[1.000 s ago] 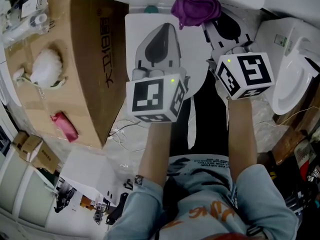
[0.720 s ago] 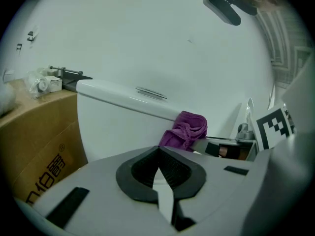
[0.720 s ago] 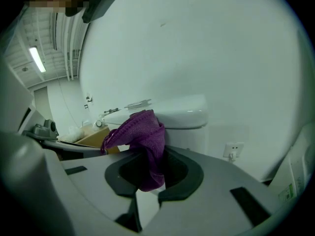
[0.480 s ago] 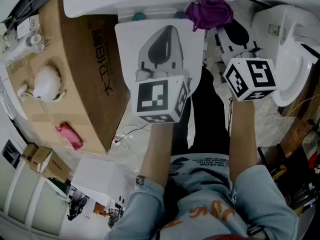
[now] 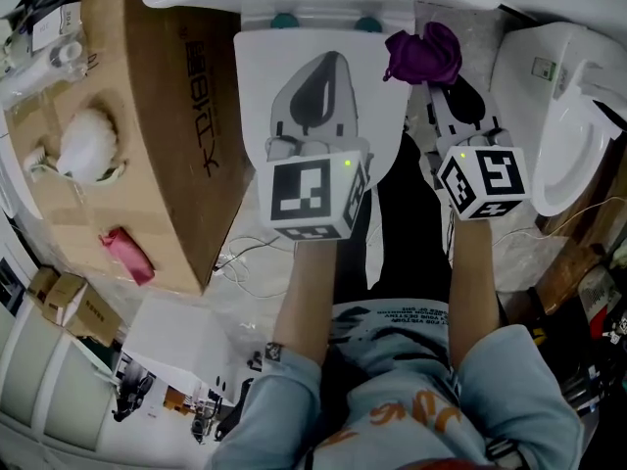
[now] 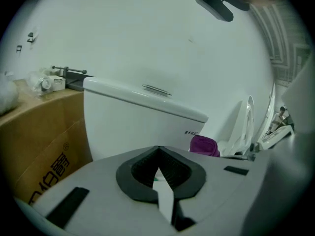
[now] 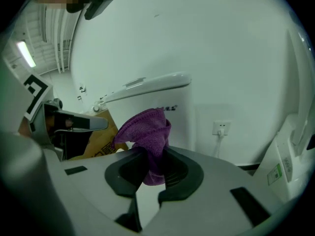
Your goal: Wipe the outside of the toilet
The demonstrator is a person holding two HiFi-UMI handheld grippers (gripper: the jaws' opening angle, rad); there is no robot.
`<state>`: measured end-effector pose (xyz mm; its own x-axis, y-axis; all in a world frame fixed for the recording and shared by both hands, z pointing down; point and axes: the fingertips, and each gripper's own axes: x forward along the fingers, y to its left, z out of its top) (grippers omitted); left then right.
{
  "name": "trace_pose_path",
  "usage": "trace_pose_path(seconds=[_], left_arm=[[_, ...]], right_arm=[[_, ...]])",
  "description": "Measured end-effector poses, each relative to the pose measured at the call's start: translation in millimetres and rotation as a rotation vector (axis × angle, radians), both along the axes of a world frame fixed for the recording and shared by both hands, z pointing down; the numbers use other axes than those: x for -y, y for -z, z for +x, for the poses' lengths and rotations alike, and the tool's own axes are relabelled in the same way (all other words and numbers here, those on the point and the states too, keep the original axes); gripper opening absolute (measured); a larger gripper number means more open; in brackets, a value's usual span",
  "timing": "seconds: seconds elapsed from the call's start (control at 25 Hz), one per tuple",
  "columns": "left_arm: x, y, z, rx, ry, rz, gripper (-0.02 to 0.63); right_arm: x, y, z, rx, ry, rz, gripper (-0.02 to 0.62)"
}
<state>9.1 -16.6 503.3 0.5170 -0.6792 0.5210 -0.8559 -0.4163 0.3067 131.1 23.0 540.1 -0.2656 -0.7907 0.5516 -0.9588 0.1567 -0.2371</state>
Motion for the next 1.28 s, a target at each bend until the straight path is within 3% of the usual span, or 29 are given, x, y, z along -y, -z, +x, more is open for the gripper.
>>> trace_pose_path(seconds=[0.44, 0.72, 1.04, 1.28], left_arm=[[4, -24, -111, 0.049, 0.174, -0.032, 0.023], [7, -49, -162, 0.131, 0.255, -0.081, 0.023], [20, -68, -192, 0.135, 0.285, -0.102, 0.023], [26, -83, -205, 0.165, 0.276, -0.145, 0.023]], right_arm=[[26, -12, -147, 0.057, 0.332, 0.015, 0.074], [56, -20, -209, 0.040, 0.493, 0.038, 0.074], [88, -46, -259, 0.002, 0.605, 0.035, 0.074], [111, -61, -278, -0.025, 0.609, 0.036, 0.074]])
